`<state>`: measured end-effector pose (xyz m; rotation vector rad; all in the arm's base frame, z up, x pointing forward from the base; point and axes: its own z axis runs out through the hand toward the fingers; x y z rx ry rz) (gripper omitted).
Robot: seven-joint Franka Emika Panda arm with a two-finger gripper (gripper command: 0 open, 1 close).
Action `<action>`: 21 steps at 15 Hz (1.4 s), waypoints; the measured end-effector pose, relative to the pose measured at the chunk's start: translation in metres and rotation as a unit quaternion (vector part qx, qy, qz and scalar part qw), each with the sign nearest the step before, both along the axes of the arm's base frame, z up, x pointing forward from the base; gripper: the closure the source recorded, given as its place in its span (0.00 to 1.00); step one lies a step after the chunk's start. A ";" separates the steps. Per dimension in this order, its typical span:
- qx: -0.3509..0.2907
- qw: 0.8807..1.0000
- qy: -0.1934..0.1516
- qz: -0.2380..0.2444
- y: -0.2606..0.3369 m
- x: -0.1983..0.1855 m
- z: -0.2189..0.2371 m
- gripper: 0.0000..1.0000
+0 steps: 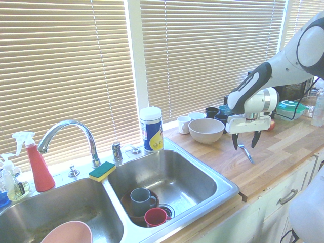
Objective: Put the fork into the sink
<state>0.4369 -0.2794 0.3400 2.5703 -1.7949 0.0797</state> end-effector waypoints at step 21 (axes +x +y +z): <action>0.006 1.000 0.002 -0.012 -0.012 0.018 -0.022 1.00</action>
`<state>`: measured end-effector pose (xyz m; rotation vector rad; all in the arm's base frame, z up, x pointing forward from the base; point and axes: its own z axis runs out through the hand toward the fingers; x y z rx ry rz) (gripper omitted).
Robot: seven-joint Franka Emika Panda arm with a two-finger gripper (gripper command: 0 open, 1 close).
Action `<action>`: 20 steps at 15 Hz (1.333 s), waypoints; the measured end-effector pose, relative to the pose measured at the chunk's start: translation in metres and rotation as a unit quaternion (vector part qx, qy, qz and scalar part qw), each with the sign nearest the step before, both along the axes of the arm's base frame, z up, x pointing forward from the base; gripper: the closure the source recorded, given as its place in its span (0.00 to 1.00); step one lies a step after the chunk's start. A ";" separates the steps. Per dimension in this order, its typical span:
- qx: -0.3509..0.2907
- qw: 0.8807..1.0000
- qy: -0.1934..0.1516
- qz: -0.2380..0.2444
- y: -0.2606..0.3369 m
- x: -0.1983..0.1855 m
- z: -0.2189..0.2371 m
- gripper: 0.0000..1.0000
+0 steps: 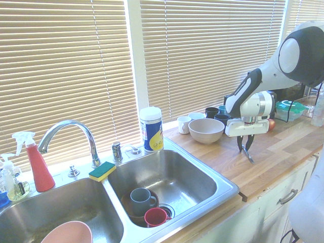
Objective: Put the fork into the sink
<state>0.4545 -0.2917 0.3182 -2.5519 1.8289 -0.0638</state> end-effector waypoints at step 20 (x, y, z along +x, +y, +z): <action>-0.002 0.975 -0.069 0.210 0.276 0.068 0.117 1.00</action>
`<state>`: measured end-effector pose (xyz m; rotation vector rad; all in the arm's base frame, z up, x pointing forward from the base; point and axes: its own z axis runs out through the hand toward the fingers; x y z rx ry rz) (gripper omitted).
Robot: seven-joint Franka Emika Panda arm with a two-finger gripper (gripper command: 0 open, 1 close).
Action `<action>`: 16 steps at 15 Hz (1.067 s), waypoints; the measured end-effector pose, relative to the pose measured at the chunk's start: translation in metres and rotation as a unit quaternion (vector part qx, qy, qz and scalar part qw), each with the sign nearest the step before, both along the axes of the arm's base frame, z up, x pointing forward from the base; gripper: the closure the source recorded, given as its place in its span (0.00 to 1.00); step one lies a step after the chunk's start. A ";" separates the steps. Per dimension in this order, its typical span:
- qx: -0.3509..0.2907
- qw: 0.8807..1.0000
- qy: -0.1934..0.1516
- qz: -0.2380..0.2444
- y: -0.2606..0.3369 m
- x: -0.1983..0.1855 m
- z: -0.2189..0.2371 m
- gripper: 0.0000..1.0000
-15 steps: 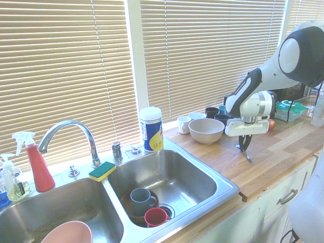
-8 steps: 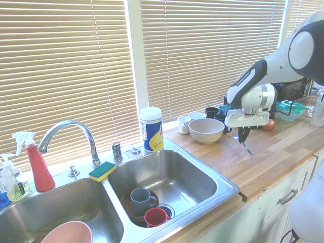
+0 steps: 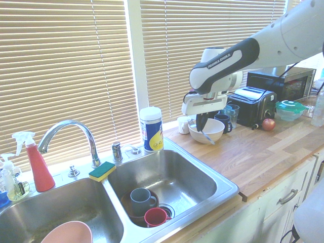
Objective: Put the fork into the sink
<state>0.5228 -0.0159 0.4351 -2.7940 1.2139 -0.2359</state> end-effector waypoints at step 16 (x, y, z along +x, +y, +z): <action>-0.005 0.995 0.080 0.065 0.114 0.011 -0.229 1.00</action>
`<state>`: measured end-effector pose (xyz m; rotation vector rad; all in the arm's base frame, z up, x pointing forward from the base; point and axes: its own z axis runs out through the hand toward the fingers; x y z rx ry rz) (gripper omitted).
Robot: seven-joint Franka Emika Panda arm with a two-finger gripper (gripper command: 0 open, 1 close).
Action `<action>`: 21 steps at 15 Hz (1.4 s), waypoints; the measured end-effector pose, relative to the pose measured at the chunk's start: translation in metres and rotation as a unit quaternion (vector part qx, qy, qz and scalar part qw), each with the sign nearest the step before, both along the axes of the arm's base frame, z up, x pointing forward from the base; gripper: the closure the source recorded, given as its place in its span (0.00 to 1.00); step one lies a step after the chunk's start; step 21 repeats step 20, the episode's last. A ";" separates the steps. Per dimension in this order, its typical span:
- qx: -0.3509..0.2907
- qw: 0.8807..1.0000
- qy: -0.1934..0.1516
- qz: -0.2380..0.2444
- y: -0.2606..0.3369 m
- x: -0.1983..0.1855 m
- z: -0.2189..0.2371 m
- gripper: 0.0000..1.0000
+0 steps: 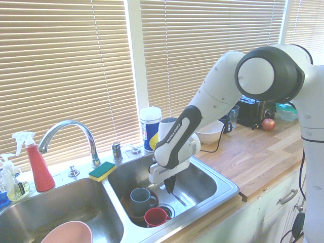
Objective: Put the fork into the sink
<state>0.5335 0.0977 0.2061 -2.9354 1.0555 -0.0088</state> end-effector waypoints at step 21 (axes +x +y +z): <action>-0.011 1.000 0.000 0.002 0.008 0.007 0.011 0.00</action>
